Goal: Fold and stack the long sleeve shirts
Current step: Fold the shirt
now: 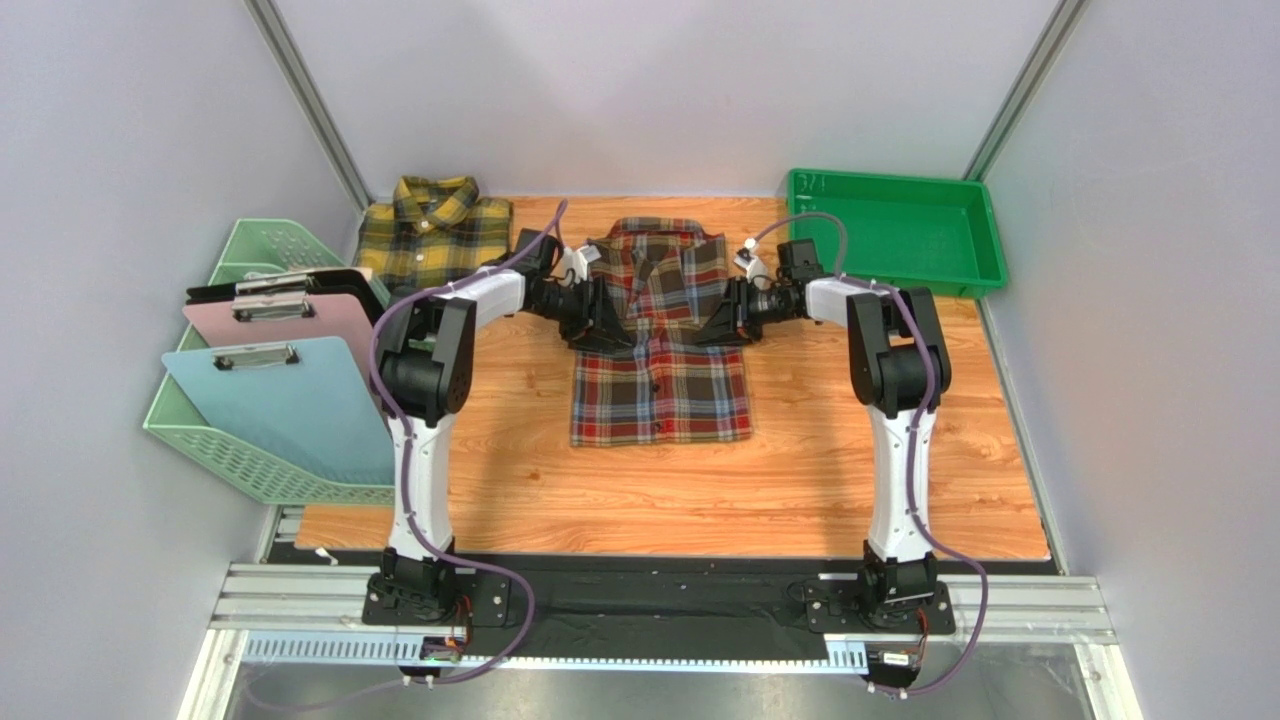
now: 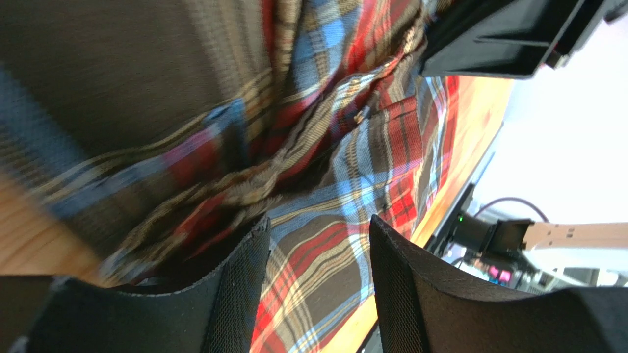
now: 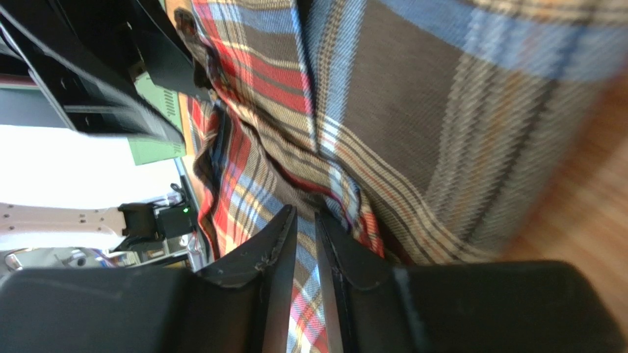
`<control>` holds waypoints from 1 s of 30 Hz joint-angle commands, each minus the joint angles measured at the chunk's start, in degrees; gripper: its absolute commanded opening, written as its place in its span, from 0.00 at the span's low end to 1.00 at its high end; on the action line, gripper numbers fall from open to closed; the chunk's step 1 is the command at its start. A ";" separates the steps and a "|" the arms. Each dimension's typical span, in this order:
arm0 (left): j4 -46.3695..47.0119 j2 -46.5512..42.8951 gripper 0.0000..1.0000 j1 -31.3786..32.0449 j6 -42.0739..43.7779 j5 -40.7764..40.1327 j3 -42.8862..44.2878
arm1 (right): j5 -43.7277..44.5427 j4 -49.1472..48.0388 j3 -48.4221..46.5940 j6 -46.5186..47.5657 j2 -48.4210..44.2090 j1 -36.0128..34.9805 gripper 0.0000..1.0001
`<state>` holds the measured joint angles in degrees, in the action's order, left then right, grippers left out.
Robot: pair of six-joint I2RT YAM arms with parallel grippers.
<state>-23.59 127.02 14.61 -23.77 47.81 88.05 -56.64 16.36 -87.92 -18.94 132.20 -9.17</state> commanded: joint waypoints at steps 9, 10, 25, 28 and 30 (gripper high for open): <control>2.93 -14.23 0.62 -1.17 4.50 -4.30 -12.72 | 3.83 3.24 6.27 6.37 -11.42 0.12 0.33; 3.38 -18.87 0.64 -1.16 6.17 -5.52 -13.69 | 2.78 3.50 6.27 6.46 -12.83 0.03 0.34; 10.03 -49.86 0.63 34.59 53.30 -47.61 -42.95 | 3.47 4.39 9.53 15.15 -21.47 -11.65 0.34; 14.69 -45.91 0.62 41.27 54.53 -54.46 -44.72 | 4.43 3.59 7.24 15.42 -17.09 -12.98 0.33; 17.34 -42.41 0.62 44.27 56.02 -57.29 -44.98 | 5.13 2.72 5.05 15.69 -14.88 -13.07 0.33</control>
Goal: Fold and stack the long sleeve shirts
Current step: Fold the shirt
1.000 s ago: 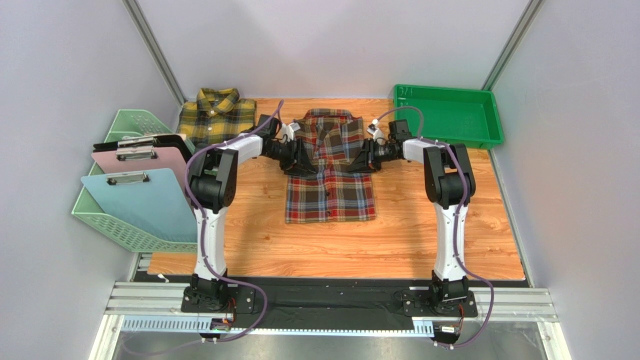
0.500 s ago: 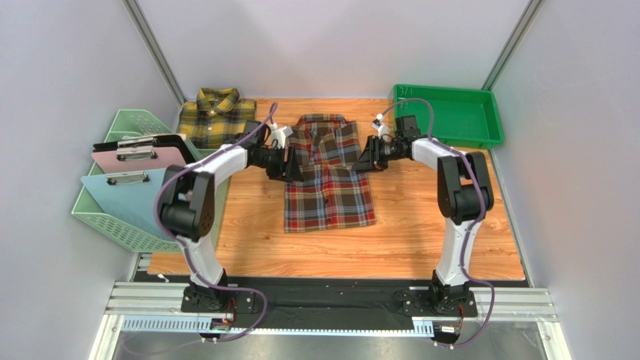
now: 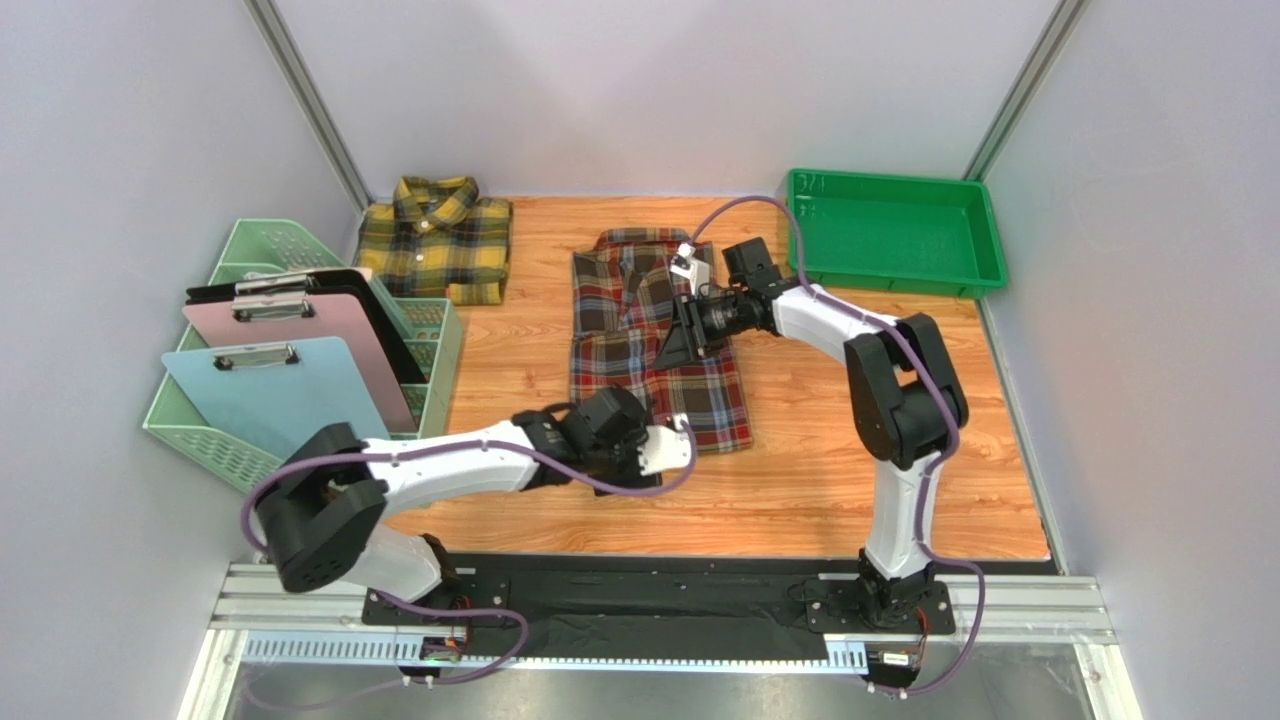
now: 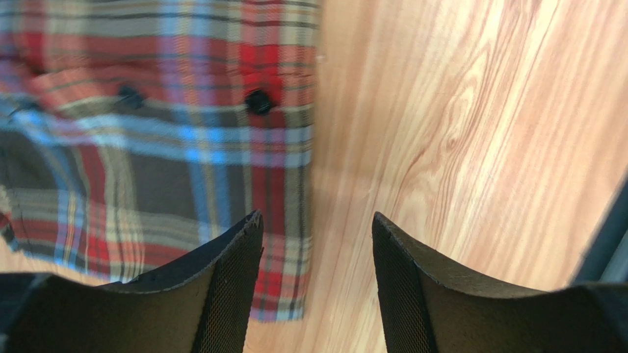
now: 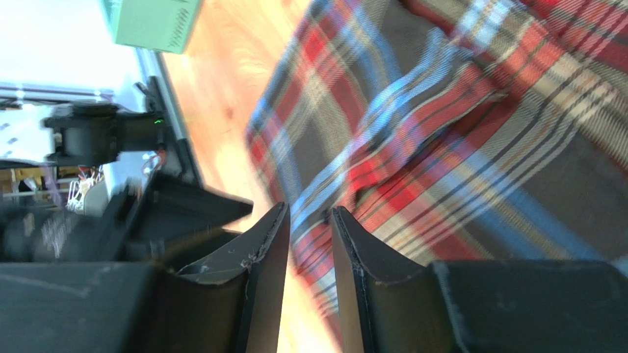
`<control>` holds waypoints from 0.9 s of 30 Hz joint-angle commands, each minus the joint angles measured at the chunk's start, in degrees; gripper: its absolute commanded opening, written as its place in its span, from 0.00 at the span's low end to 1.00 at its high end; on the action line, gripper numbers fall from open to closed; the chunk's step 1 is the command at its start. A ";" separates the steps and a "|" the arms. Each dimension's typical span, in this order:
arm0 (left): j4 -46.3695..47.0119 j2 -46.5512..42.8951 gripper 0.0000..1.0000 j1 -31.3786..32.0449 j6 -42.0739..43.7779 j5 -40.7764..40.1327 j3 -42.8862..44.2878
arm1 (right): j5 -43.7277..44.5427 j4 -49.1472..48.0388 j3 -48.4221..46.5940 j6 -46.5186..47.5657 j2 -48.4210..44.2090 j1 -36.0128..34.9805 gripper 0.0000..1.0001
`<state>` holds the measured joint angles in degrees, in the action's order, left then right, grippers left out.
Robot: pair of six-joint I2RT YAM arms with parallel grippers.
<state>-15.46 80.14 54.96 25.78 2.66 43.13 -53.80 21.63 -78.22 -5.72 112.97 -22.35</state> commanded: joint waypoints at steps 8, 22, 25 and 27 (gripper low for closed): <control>12.92 14.95 0.59 7.00 9.82 -21.46 2.74 | 3.44 -2.91 -7.57 0.88 11.39 0.11 0.31; -15.45 -0.51 0.00 8.41 1.04 1.20 8.01 | -1.13 2.36 -0.18 2.37 0.52 -0.68 0.32; -21.00 -1.74 0.00 8.41 -1.96 6.65 9.42 | -1.05 3.59 -1.94 4.29 -1.26 -0.50 0.33; -23.45 -2.79 0.00 8.41 -3.54 10.41 10.12 | -0.87 5.44 -3.17 5.53 -0.47 -0.68 0.32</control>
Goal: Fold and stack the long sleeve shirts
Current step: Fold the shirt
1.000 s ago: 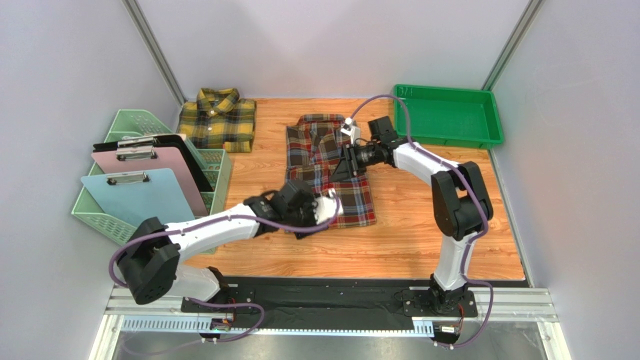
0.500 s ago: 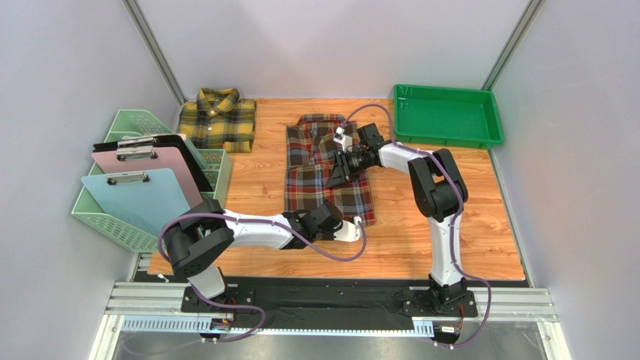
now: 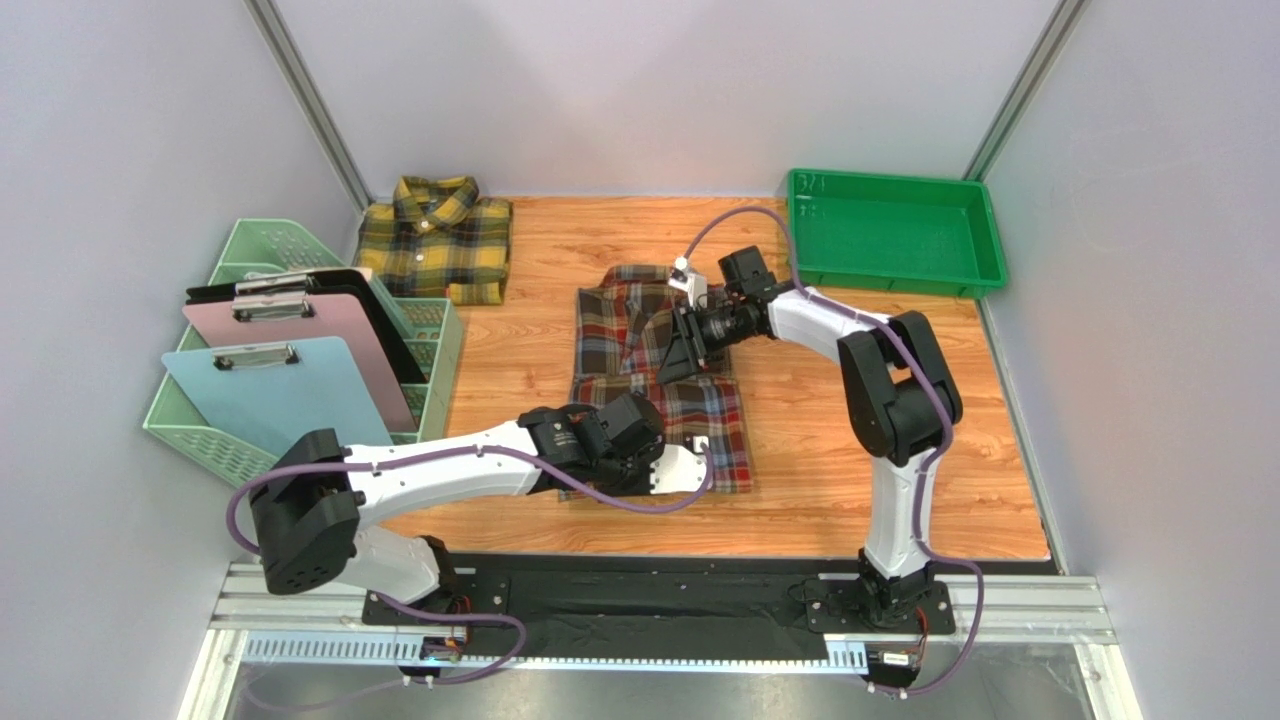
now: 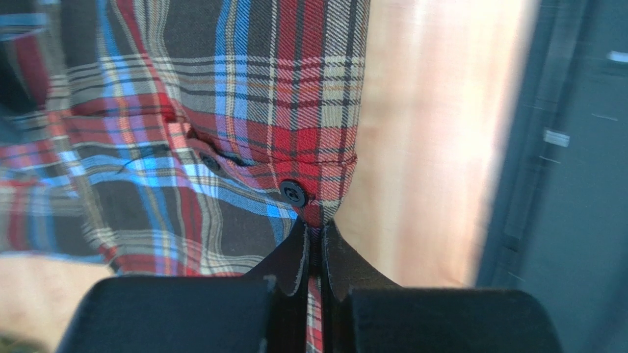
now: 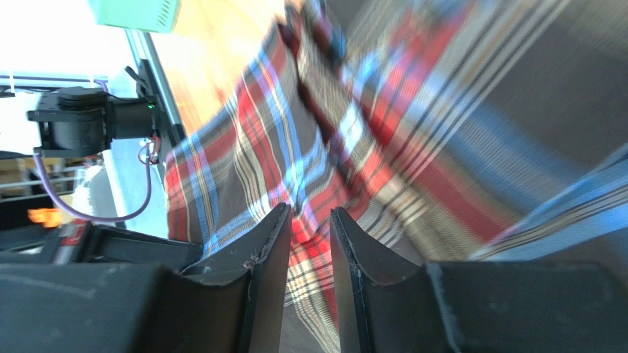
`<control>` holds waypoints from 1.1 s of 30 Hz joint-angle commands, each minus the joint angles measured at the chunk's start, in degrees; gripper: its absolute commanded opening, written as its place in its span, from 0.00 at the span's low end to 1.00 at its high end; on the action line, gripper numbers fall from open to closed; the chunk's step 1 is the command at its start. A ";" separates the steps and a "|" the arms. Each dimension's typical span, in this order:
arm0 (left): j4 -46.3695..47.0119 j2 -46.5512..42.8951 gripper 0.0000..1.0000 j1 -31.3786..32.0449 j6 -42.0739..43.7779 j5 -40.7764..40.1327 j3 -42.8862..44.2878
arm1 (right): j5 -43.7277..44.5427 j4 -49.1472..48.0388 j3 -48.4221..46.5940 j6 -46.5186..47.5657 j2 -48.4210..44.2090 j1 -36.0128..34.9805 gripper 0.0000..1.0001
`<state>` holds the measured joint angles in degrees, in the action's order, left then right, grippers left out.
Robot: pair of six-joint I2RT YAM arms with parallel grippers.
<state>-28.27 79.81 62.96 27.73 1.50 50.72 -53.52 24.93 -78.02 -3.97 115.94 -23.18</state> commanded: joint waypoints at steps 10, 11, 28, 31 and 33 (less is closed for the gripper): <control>-19.18 -1.06 0.00 -1.25 -7.77 19.41 12.37 | -4.14 3.81 0.58 10.46 0.78 -3.97 0.27; -20.06 -0.36 0.00 -1.96 -7.95 20.29 13.26 | -4.14 4.77 0.59 11.08 1.13 -4.24 0.27; -32.55 25.12 0.00 -24.81 8.30 28.03 44.28 | -11.70 19.45 0.51 25.06 3.15 -5.56 0.19; -32.63 29.43 0.00 -27.10 11.02 29.35 47.89 | -12.84 22.70 -2.48 25.68 4.21 -5.65 0.19; -31.94 31.72 0.01 -28.41 12.61 30.14 48.68 | -12.32 24.11 -3.98 24.80 4.03 -5.39 0.21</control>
<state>-60.51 108.92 36.82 33.89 28.34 95.74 -63.02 44.56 -77.78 18.72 119.63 -28.64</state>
